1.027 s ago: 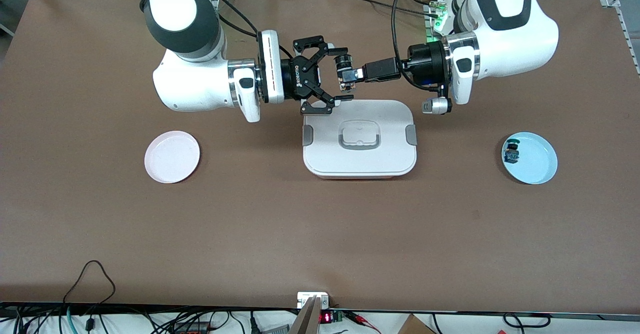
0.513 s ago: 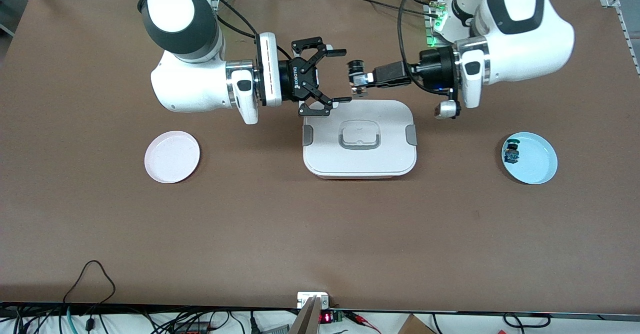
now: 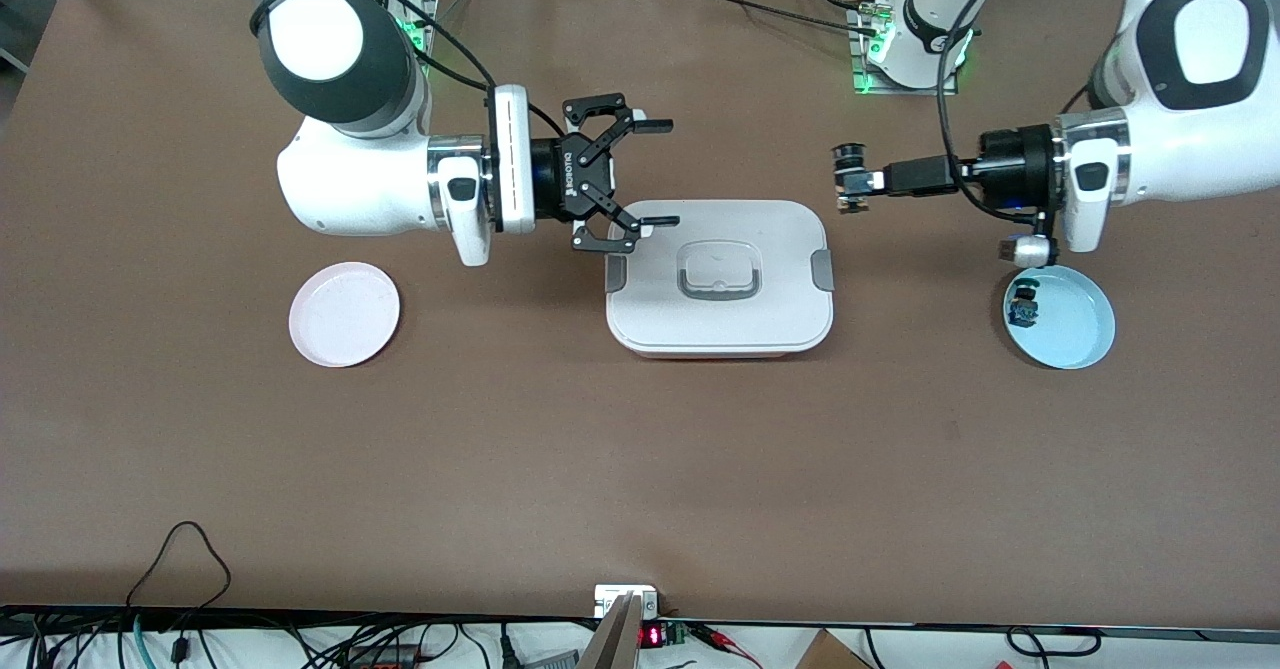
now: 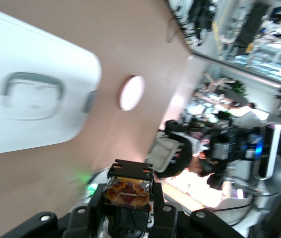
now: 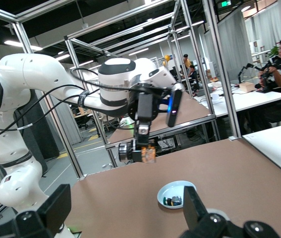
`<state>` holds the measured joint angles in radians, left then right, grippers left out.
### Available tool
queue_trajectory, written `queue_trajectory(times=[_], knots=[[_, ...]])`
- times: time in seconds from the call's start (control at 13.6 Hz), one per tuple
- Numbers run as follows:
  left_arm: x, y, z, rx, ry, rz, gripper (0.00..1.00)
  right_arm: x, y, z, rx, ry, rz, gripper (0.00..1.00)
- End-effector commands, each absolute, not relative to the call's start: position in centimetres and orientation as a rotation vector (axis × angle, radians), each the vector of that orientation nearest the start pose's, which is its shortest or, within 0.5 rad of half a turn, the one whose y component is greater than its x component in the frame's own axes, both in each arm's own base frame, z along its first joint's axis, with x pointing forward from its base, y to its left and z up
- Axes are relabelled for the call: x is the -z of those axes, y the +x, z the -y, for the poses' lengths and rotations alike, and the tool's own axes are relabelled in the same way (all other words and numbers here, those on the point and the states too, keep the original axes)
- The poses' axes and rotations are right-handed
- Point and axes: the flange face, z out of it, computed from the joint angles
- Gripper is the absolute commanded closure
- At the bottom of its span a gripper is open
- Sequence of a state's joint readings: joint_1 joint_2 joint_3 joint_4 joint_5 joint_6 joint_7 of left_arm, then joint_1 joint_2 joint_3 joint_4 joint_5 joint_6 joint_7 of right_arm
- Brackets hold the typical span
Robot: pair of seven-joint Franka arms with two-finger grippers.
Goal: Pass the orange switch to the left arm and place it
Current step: 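Open the right gripper and withdraw it while the left gripper pulls back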
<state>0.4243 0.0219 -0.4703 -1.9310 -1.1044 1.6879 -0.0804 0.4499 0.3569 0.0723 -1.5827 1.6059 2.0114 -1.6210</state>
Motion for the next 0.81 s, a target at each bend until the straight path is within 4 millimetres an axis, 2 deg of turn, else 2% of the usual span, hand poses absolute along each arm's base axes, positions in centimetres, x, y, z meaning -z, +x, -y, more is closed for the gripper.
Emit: queue_trajectory(times=[0.0,0.37,0.51,0.59,0.66,0.73], knots=[[-51.0,54.4,7.1,0.362,2.224,-0.282,1.0,-50.1,58.0,-35.8,0.889,-1.389,1.051,0.0],[-48.3,53.1,1.8,0.444,2.816,-0.146,1.0,-49.1,60.9,-28.7,0.852,-1.442,0.96,0.0],[-47.6,52.9,0.4,0.468,2.941,-0.095,0.99,-48.5,61.7,-25.7,0.797,-1.502,0.972,0.0],[-47.4,52.9,-0.4,0.479,3.001,-0.084,0.94,-47.9,61.8,-24.4,0.744,-1.529,0.968,0.0],[-46.6,52.8,-1.1,0.501,3.051,-0.083,0.94,-47.4,61.8,-23.3,0.683,-1.568,0.936,0.0],[-46.0,52.8,-2.4,0.496,3.08,-0.107,0.99,-47.3,61.9,-22.2,0.609,-1.609,0.892,0.0]])
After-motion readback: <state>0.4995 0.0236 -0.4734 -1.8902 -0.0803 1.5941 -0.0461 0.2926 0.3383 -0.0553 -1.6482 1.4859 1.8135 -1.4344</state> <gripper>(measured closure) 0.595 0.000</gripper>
